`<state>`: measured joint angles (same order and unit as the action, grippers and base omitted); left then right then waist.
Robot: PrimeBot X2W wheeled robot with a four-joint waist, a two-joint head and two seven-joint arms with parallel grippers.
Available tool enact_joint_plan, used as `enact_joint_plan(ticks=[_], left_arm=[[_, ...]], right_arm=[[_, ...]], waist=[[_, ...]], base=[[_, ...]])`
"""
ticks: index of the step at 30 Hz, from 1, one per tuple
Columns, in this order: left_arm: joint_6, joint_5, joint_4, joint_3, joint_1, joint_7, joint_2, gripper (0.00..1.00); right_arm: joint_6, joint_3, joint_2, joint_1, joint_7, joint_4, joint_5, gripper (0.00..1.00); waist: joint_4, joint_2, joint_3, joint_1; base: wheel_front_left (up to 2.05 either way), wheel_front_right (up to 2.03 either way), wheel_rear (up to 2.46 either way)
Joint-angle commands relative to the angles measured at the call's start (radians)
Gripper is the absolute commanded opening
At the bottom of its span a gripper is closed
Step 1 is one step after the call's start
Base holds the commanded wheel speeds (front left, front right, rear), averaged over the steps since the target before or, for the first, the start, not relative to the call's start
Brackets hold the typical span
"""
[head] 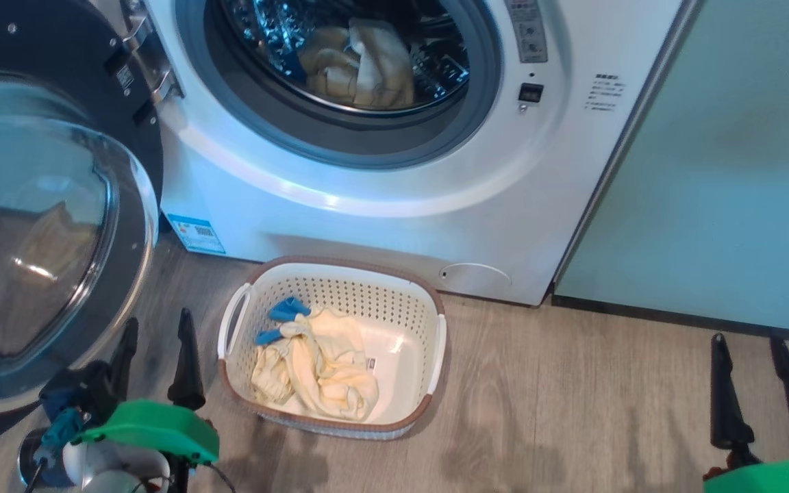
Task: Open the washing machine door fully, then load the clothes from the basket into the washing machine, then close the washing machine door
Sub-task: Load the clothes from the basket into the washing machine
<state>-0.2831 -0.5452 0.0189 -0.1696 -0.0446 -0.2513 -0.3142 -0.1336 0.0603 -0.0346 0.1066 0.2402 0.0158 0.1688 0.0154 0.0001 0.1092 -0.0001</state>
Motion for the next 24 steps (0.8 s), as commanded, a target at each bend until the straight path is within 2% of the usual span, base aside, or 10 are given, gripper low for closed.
enact_joint_plan(ticks=[1, 24], left_arm=[[0.005, 0.010, 0.032, 0.031, 0.026, -0.010, -0.016, 1.00], [-0.001, 0.015, 0.042, 0.011, 0.020, 0.002, -0.029, 1.00]], right_arm=[[0.003, -0.028, -0.016, -0.007, -0.004, -0.038, 0.008, 1.00], [0.003, -0.038, -0.016, 0.012, -0.010, -0.049, 0.017, 1.00]], waist=[[-0.011, -0.0001, -0.015, 0.0001], [-0.036, -0.0001, -0.041, 0.0001]], base=[[0.00, 0.00, 0.00], [0.00, 0.00, 0.00]])
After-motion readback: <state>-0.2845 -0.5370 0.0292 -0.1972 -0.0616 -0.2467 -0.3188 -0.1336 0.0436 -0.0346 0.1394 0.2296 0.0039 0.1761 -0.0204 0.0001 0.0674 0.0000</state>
